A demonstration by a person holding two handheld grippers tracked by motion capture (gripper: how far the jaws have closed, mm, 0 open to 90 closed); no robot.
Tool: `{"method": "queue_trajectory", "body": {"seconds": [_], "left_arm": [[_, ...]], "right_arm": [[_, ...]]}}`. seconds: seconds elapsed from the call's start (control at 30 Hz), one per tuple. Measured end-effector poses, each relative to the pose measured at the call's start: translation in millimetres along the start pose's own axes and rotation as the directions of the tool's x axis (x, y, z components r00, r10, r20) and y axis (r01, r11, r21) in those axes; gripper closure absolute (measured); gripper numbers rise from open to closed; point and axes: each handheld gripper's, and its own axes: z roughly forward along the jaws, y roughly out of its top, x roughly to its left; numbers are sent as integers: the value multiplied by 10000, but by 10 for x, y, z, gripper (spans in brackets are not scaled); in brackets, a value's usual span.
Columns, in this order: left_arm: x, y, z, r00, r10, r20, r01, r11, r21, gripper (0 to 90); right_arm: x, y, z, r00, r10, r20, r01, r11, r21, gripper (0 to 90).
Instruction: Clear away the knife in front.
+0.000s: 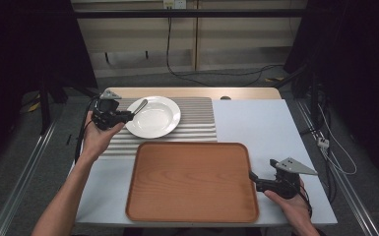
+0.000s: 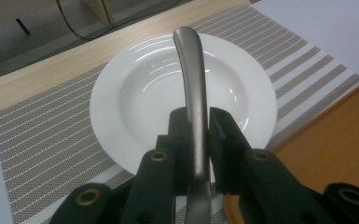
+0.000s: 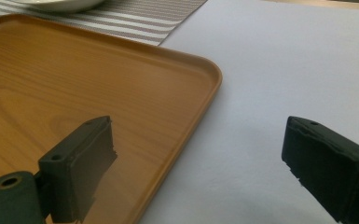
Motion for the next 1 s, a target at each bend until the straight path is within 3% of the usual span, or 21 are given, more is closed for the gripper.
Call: {"method": "queue_trajectory", "body": {"seconds": [0.43, 0.5, 0.7, 1.0], "left_arm": [[-281, -82, -122, 9993, 112, 351, -111, 9999, -39, 800], [-336, -95, -129, 9998, 120, 177, -120, 9999, 11, 800], [-441, -147, -122, 9987, 120, 500, -122, 9999, 36, 800], [-648, -181, -150, 9971, 429, 632, -440, 9989, 158, 799]], "right_arm": [[10, 4, 2, 10000, 19, -6, -19, 10000, 23, 90], [10, 4, 3, 10000, 1, -5, -1, 10000, 14, 90], [11, 5, 3, 10000, -26, 7, 26, 10000, 7, 91], [16, 9, 6, 10000, -85, -42, 85, 10000, -7, 90]]}}
